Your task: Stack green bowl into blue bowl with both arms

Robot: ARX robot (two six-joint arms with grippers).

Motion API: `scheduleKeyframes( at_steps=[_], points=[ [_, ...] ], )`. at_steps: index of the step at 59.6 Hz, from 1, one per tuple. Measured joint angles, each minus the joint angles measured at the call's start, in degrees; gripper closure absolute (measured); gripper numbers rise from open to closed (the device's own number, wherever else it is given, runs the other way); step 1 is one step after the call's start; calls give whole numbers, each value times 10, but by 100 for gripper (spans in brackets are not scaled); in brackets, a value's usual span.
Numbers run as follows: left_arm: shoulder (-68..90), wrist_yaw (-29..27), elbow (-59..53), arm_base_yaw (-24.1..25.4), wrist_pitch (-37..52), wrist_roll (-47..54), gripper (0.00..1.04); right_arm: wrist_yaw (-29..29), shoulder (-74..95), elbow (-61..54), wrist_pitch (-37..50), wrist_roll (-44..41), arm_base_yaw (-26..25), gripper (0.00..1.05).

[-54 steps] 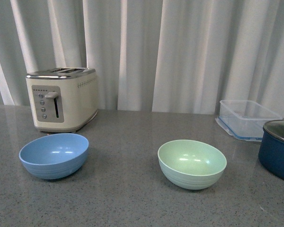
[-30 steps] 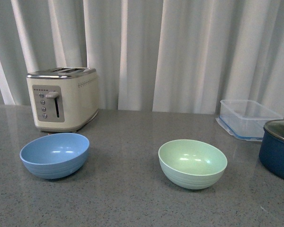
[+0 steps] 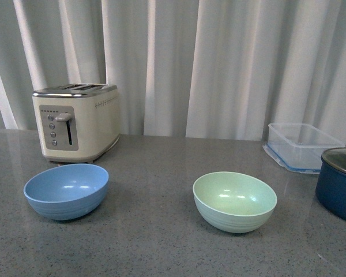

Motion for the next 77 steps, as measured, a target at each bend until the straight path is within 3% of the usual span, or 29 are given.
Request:
scheduleKeyframes(
  at_steps=[41, 77],
  points=[
    [358, -18, 297, -53, 13, -16, 7, 0, 0, 0, 0, 0, 0, 10],
    [449, -38, 368, -69, 1, -16, 7, 0, 0, 0, 0, 0, 0, 10]
  ],
)
